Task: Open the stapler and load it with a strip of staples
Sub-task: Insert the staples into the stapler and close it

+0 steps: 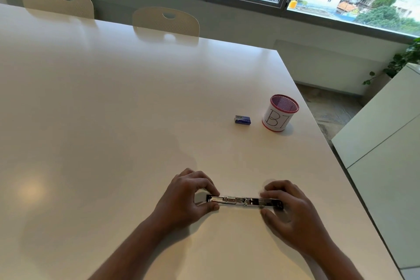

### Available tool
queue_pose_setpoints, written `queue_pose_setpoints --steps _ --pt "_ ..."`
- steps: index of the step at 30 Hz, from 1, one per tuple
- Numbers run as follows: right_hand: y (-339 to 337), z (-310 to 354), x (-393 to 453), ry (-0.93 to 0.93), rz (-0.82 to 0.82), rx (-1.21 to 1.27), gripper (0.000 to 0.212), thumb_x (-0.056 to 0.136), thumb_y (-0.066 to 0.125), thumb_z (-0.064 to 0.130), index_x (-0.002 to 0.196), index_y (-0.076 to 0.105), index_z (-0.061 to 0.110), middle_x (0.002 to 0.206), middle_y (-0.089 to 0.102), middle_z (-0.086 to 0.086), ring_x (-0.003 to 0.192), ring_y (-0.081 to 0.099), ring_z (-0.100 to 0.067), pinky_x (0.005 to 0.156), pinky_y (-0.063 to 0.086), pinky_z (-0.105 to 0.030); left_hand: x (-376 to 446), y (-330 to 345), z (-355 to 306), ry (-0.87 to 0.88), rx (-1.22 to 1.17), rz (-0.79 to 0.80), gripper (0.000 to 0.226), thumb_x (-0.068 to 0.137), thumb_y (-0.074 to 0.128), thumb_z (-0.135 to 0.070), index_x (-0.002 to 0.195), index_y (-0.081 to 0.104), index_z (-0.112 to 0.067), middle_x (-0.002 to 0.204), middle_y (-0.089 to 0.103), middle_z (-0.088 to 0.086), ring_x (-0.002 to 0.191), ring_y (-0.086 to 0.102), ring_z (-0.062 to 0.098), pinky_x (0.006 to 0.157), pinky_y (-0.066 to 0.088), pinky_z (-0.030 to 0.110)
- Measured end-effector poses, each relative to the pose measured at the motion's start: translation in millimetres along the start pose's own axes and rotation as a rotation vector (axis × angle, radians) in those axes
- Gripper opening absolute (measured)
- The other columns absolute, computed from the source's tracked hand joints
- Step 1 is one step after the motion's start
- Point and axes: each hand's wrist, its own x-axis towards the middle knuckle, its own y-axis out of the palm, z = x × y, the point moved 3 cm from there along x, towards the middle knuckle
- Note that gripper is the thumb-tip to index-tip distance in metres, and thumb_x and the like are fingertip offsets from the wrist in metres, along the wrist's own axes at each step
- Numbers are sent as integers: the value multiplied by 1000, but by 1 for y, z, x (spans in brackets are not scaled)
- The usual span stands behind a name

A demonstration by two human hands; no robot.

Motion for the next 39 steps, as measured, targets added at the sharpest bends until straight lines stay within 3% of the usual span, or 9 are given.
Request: queue_pose_setpoints --steps 6,10,22,25,31,39 --pt "-10 -9 -2 50 16 13 31 73 80 18 104 80 23 116 67 15 112 65 -6 97 51 -26 -1 -5 -1 25 -14 3 32 69 94 -38 97 81 -31 102 71 -20 102 62 7 92 52 32" --pt "-18 -14 -4 87 -14 9 34 72 89 0 96 80 22 107 68 12 105 67 -9 92 52 -31 -2 -9 -1 21 -35 6 27 69 97 -31 91 83 -28 102 71 -17 102 63 9 91 50 27" --pt "-27 -9 8 16 8 131 32 78 84 -4 93 72 22 96 72 13 93 70 -13 82 59 -46 -3 -8 -5 -28 -52 16 20 71 95 -26 86 82 -27 99 71 -18 103 61 8 94 47 27" --pt "-28 1 15 -1 -9 203 35 80 81 -6 96 71 23 96 74 11 93 72 -16 85 60 -42 -4 -7 -5 -34 -46 11 20 71 94 -26 85 81 -28 99 71 -19 104 60 8 94 47 24" --pt "-16 33 30 -105 -45 327 25 81 75 8 100 71 24 96 75 9 92 73 -17 85 58 -33 -8 -6 -7 -45 -47 -17 18 71 91 -31 84 78 -31 101 70 -20 108 60 9 91 47 21" --pt "18 54 34 -164 8 374 44 83 85 12 120 70 31 99 77 12 94 75 -13 84 59 -29 -4 -6 -5 25 -30 22 20 74 92 -33 88 80 -27 100 72 -20 104 58 4 92 46 21"
